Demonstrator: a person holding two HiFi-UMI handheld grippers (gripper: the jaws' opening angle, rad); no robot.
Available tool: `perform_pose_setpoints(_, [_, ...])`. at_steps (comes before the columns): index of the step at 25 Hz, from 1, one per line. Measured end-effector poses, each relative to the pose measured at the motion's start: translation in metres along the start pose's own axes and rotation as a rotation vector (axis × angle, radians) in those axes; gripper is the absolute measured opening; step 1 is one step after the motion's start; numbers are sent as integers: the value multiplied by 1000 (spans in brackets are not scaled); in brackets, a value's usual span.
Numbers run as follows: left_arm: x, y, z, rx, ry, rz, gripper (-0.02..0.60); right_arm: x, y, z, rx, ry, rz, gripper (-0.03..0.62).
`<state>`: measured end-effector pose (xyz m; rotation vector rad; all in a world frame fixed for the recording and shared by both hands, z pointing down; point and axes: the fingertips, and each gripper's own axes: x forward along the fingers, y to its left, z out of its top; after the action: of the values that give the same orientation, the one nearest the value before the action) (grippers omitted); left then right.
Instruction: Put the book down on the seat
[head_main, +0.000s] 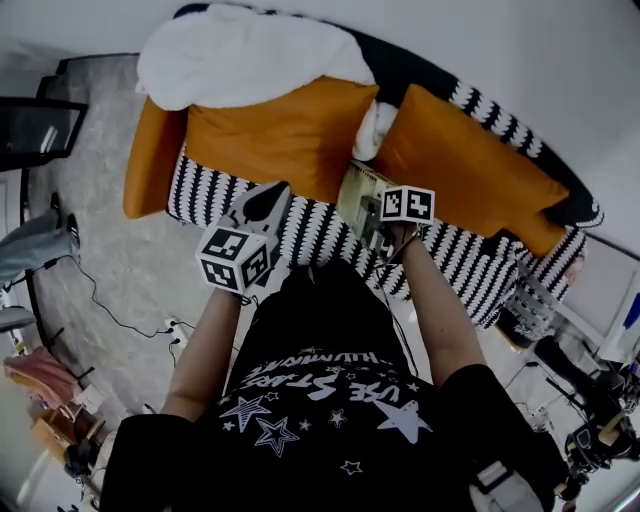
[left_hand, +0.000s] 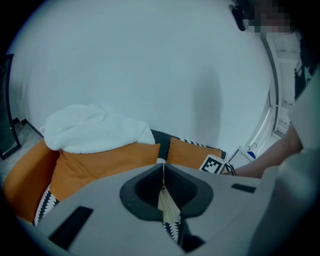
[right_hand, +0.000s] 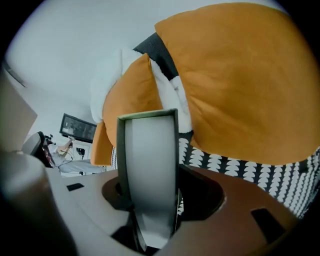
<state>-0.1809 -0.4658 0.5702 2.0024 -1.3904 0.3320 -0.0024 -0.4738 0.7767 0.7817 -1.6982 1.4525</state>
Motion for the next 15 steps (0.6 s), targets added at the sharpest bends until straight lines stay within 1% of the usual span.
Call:
perform_pose_setpoints(3, [3,2,-1,-10,1,1,15,3,6,17,4,-18,39,221])
perform_pose_setpoints(7, [2,4,0,-10,2,6,15,-10,19,51,-5,-87,67,243])
perform_pose_setpoints(11, [-3,5,6,-6,-14,7,15,-34,30,81,-80,-149,50,259])
perform_pose_setpoints(15, [-9,3,12,8,-32,1,15,-55,33,91,-108,-182,26,259])
